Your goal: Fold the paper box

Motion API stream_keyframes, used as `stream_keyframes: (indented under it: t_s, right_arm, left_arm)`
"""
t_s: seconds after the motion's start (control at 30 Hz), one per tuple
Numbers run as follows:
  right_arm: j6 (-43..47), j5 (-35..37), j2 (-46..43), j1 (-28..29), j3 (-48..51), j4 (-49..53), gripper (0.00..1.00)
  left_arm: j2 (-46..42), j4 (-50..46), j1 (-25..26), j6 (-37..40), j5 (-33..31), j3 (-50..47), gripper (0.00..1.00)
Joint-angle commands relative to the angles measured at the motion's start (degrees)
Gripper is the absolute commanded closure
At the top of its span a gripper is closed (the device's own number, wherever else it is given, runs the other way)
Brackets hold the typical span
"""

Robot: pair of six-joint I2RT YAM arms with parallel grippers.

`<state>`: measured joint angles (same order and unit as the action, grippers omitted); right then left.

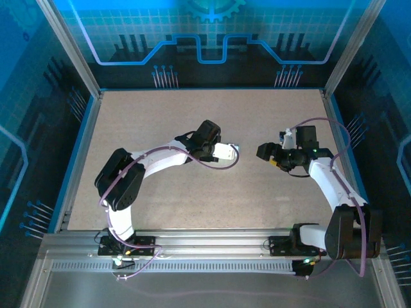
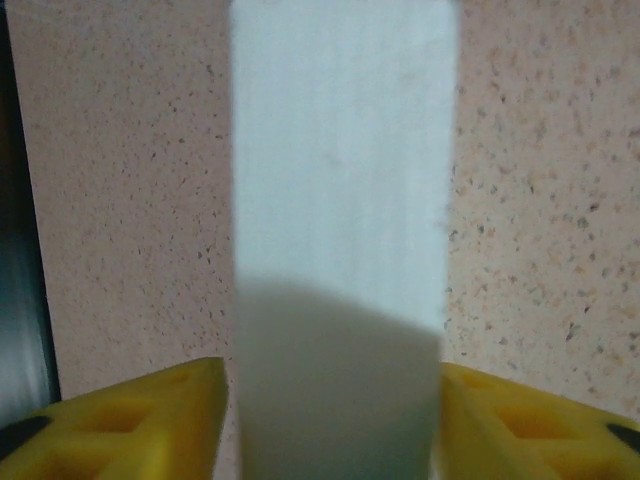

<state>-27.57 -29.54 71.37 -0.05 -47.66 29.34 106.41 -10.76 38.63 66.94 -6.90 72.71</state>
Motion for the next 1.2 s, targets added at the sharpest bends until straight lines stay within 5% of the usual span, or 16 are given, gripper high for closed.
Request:
stream_keyframes:
  t_s: [0.0, 0.23, 0.5, 0.73, 0.93, 1.17]
  right_arm:
    - [0.24, -1.74, -0.52, -1.36, 0.36, 0.26, 0.16]
    - [0.88, -1.50, -1.05, -1.78, -0.14, -0.06, 0.15]
    - [3.85, 1.73, -0.53, -1.96, -1.98, -3.61, 0.05]
    - [10.46, 17.03, -2.97, -2.00, -1.44, -9.83, 0.00]
    - [15.16, 29.49, -7.86, -2.14, 6.87, -22.76, 0.00]
    - [21.13, 32.87, -9.38, -2.12, 16.11, -37.09, 0.00]
  left_arm:
    - [0.93, 0.49, 0.21, 1.54, -1.10, -0.28, 0.36]
    - [-0.67, -4.28, 0.45, -2.52, 1.06, 0.00, 0.02]
    - [-10.70, 2.34, -2.05, -20.63, 11.57, -8.20, 0.01]
    - [-24.21, 14.33, -9.52, -41.53, 13.34, -22.63, 0.01]
    - [-34.73, 24.18, -16.76, -53.99, 10.00, -35.58, 0.01]
    - [-37.27, 33.57, -25.76, -61.53, 0.00, -45.72, 0.01]
